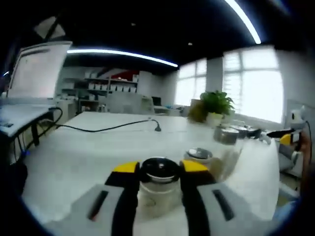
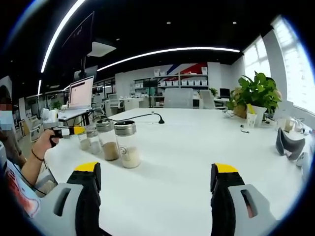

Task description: Rotate the seasoning bottle until the label or dispensing opening points toward the visible target arrow and the bottle remains upright within the marked orientation range

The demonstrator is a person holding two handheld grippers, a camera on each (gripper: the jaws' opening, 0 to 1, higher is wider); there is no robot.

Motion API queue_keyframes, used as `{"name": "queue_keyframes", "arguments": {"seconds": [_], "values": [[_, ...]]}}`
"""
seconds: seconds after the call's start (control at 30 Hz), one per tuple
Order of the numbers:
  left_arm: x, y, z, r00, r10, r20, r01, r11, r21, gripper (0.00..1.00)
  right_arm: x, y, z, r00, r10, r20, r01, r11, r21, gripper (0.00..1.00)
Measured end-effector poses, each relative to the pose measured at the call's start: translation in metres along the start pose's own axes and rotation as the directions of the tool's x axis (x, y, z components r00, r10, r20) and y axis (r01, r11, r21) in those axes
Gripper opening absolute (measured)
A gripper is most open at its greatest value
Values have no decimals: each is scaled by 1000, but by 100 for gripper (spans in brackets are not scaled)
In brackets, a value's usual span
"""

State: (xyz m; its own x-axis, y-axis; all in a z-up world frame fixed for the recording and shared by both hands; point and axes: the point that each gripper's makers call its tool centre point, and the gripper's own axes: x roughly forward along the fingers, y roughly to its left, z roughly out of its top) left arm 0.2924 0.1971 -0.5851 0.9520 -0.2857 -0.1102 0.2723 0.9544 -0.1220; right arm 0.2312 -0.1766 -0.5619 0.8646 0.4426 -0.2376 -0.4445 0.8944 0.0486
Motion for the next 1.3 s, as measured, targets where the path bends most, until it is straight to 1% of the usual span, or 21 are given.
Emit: {"name": "queue_keyframes", "arguments": {"seconds": [0.1, 0.17, 0.3, 0.4, 0.47, 0.5, 0.57, 0.67, 0.83, 0.93, 1.0, 1.1, 1.17, 1.2, 1.23, 1.3], "values": [[1, 2, 0, 1000, 26, 4, -26, 1000, -6, 34, 2, -4, -3, 1000, -7, -7, 7, 1000, 9, 97], [1, 0, -1, 999, 50, 5, -50, 999, -3, 34, 2, -6, -5, 1000, -10, -13, 10, 1000, 15, 97], [2, 3, 0, 993, 118, 25, -117, 992, -38, 34, 1, -8, -3, 1000, -16, -7, 16, 1000, 19, 97], [2, 4, 0, 984, 170, 43, -169, 985, -37, 34, 0, -9, -1, 1000, -18, 0, 18, 1000, 15, 97], [0, 8, 1, 972, 230, 52, -228, 973, -43, 34, 1, -7, 1, 1000, -7, 11, 7, 1000, 9, 97], [1, 6, 1, 970, 239, 55, -237, 971, -35, 34, 1, -6, 1, 1000, -2, 12, 2, 1000, 11, 97], [2, 7, 1, 963, 263, 65, -260, 965, -45, 34, 2, -4, 1, 1000, 5, 9, -5, 1000, 15, 97], [2, 8, 1, 955, 286, 73, -285, 958, -28, 34, 2, -4, 0, 1000, 7, 6, -7, 1000, 14, 97], [-3, 8, 1, 937, 331, 111, -330, 944, -27, 34, 1, -5, 0, 1000, -2, 4, 2, 1000, 14, 96], [-5, 8, 1, 934, 338, 116, -338, 941, -24, 34, 1, -4, -1, 1000, 1, 2, -1, 1000, 11, 96], [-7, 8, 1, 935, 334, 121, -331, 943, -40, 34, 1, -3, -1, 1000, 2, 1, -2, 1000, 13, 96], [-8, 7, 1, 937, 332, 113, -329, 943, -40, 34, 1, -4, -3, 1000, -1, -7, 1, 1000, 12, 97], [-8, 9, 1, 935, 337, 113, -335, 941, -34, 34, 1, -7, -3, 1000, -5, -4, 5, 1000, 19, 97], [-7, 9, 1, 936, 331, 120, -329, 944, -37, 34, 1, -7, -2, 1000, -6, 0, 6, 1000, 25, 97], [-6, 8, 3, 939, 315, 138, -310, 949, -52, 34, 1, -8, -2, 1000, -8, 0, 8, 1000, 27, 97], [-5, 9, 3, 944, 299, 140, -294, 954, -62, 34, 1, -8, -3, 1000, -10, -6, 11, 1000, 25, 97]]}}
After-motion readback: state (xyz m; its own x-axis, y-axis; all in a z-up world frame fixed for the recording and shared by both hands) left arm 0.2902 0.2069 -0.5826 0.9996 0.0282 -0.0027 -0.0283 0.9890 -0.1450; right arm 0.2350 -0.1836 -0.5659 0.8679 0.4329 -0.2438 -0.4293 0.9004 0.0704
